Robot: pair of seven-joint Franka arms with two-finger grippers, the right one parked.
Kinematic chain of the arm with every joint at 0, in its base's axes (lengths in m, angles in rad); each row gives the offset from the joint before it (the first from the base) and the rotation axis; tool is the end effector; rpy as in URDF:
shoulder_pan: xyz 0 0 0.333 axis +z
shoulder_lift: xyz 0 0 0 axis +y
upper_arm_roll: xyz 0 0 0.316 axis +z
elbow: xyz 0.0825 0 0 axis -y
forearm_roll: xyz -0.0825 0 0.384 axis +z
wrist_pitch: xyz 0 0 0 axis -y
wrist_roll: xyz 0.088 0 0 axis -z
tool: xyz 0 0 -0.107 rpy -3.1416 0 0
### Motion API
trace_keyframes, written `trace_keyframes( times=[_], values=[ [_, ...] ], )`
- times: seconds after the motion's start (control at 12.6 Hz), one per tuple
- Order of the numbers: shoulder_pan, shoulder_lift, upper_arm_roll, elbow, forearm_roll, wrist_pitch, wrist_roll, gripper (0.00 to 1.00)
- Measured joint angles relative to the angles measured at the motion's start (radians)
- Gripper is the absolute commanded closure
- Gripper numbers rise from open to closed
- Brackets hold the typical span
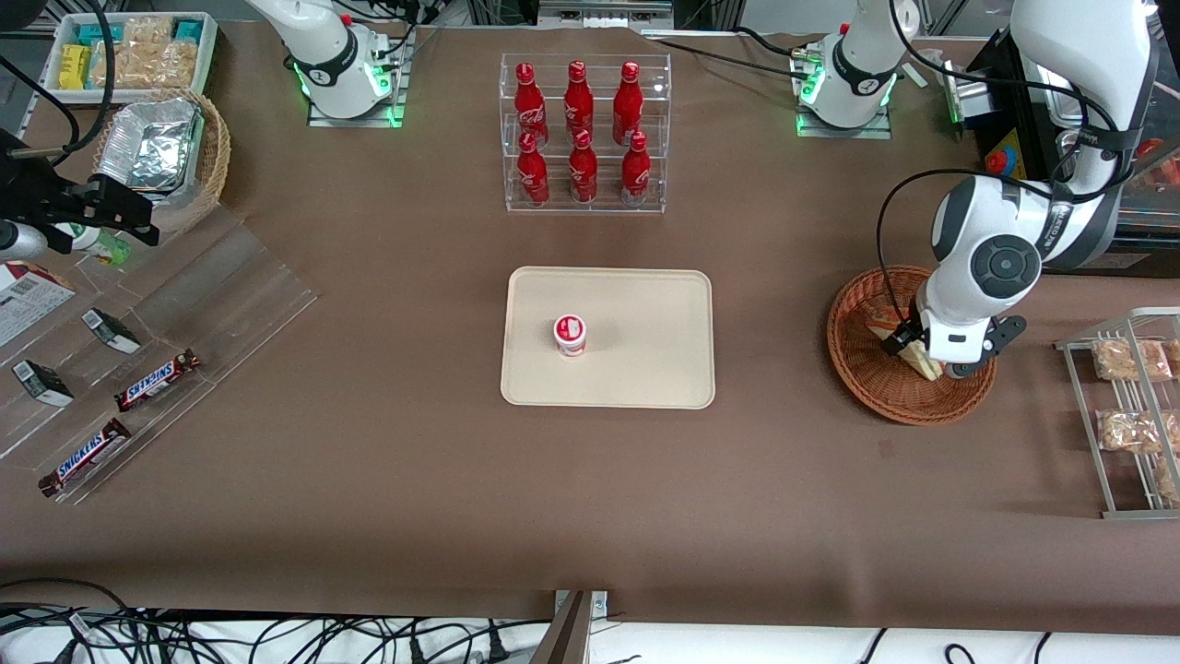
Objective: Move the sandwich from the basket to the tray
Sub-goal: 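Close the left gripper on the wrapped sandwich's edge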
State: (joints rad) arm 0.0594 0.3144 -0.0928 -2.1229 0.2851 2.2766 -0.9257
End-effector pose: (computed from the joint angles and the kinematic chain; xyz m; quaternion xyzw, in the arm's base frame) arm 0.5582 -0.0116 0.2503 -0.9344 -0.3368 0.0291 0.1122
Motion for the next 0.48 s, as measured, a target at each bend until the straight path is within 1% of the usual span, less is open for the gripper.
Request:
trace_keyframes(
  times=[0.08, 0.16, 0.32, 0.4, 0.48],
  values=[
    [0.0, 0.0, 0.0, -0.005, 0.016, 0.002, -0.013, 0.0],
    [0.0, 0.0, 0.0, -0.008, 0.031, 0.002, -0.028, 0.08],
    [0.0, 0.0, 0.0, -0.013, 0.041, 0.002, -0.047, 0.43],
    [0.0, 0.0, 0.0, -0.014, 0.043, 0.002, -0.054, 0.54],
    [0.0, -0.001, 0.0, -0.015, 0.044, 0.002, -0.06, 0.59]
  ],
)
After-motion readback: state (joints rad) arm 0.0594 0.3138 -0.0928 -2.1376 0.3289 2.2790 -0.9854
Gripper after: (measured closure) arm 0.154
